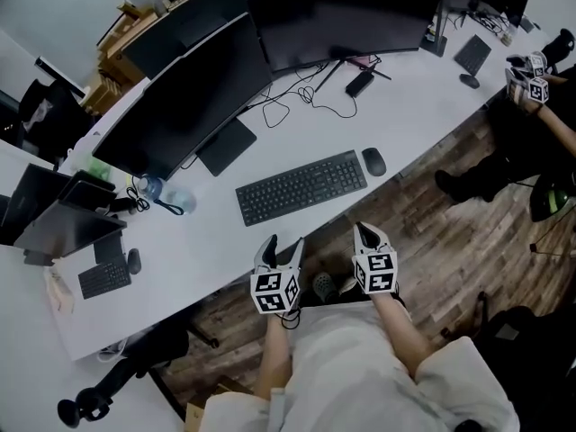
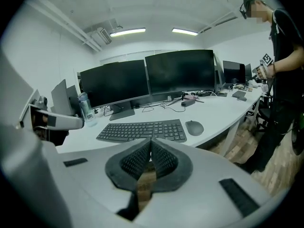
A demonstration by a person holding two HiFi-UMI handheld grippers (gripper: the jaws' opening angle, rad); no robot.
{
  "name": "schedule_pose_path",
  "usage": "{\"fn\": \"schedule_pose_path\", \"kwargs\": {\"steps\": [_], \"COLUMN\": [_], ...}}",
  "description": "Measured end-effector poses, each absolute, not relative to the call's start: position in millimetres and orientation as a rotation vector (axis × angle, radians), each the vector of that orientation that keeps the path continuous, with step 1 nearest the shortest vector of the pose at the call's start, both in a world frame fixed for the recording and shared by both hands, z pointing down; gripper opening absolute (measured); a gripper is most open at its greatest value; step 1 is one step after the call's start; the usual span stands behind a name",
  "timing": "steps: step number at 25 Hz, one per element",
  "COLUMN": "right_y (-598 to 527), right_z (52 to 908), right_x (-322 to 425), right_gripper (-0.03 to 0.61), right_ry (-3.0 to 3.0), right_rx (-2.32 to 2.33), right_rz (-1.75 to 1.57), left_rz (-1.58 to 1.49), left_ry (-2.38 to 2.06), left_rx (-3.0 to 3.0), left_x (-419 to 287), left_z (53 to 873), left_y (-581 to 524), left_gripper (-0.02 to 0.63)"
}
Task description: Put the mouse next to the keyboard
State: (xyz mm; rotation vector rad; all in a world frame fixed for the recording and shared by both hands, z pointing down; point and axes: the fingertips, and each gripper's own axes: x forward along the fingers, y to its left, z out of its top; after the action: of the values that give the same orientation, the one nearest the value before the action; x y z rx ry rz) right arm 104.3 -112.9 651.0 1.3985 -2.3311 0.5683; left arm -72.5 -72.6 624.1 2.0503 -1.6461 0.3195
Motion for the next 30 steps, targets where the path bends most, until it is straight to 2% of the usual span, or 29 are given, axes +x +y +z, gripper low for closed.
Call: {"fn": "schedule_pose_path", "kwargs": {"steps": [7,14,23,30], "right_y": [-108,-112,-120,-125], "right_z": [646,644,644,644], "right_x": [104,115,133,128], "right_gripper": [0.005,0.005,0.005,0.005], "right_ry": [-2.352,-2.347,-2.33,-2.346], "right_rx": [1.383,1.403,1.417,1.389], "right_rz": [0.55,0.536,0.533,0.526], "left_rz": [0.26,0.294,0.286,0.26], "left_ry": [-1.672,-1.709,-1.728,-1.705], "left_rx": [2.018,2.0,2.001,2.01], "left_x": [-80,-81,-76,-76], "left_z": [623,627,628,629], "left_y": [-68,-70,-81,-85], "left_gripper": [0.258,0.151,0.043,0.021]}}
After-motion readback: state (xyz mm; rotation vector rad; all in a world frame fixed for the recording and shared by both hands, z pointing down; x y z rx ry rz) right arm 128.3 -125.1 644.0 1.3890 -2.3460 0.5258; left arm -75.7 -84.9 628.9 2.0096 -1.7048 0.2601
